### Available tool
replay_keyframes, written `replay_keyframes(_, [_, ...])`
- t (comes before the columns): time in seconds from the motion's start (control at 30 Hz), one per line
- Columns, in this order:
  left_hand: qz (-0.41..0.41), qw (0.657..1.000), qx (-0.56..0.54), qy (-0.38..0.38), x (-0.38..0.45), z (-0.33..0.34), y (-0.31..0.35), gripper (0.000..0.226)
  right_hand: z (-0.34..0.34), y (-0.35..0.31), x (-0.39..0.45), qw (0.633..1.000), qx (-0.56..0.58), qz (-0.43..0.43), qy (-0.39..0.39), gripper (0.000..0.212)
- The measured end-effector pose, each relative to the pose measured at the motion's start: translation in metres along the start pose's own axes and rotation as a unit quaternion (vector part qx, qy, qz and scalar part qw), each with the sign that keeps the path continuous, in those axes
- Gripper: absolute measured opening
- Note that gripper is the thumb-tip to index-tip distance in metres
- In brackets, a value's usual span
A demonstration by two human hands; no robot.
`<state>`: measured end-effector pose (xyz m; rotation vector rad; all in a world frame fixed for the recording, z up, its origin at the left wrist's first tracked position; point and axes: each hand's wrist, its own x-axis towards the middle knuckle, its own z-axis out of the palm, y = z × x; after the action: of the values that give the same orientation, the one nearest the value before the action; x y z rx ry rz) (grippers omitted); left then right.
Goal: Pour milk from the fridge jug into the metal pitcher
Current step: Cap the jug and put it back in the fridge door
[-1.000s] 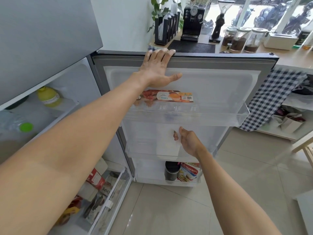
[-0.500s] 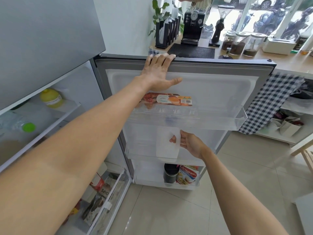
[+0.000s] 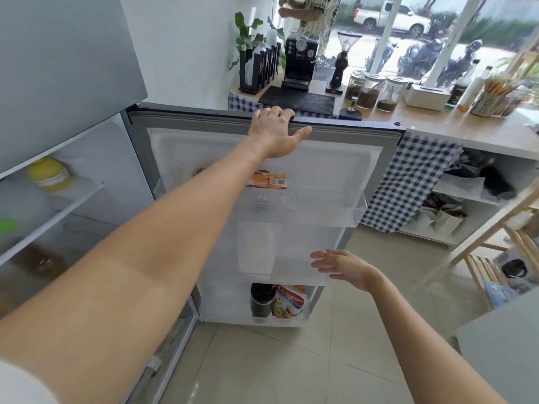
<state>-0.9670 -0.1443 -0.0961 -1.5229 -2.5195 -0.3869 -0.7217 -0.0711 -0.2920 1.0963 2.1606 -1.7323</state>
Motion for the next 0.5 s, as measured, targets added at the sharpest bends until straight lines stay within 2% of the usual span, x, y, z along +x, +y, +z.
replay_keyframes(0.1, [-0.017,1.000,-0.014,0.011,-0.002,0.000,0.003,0.065,-0.038,0.006,-0.021,0.995,0.008,0.006,0.096,0.032])
replay_keyframes(0.2, [-0.028,0.999,-0.030,0.016,-0.009,-0.003,0.006,0.062,-0.071,0.008,-0.032,0.983,0.062,-0.013,0.172,0.030])
replay_keyframes(0.3, [-0.039,0.998,-0.054,0.019,-0.022,-0.009,0.008,0.057,-0.087,0.001,-0.034,0.974,0.132,-0.043,0.181,0.038])
replay_keyframes(0.37, [-0.044,0.996,-0.074,0.018,-0.031,-0.013,0.009,0.055,-0.088,-0.002,-0.033,0.964,0.164,-0.053,0.201,0.036])
replay_keyframes(0.5, [-0.057,0.993,-0.098,0.017,-0.049,-0.021,0.014,0.053,-0.075,0.008,-0.042,0.957,0.169,-0.075,0.223,0.038])
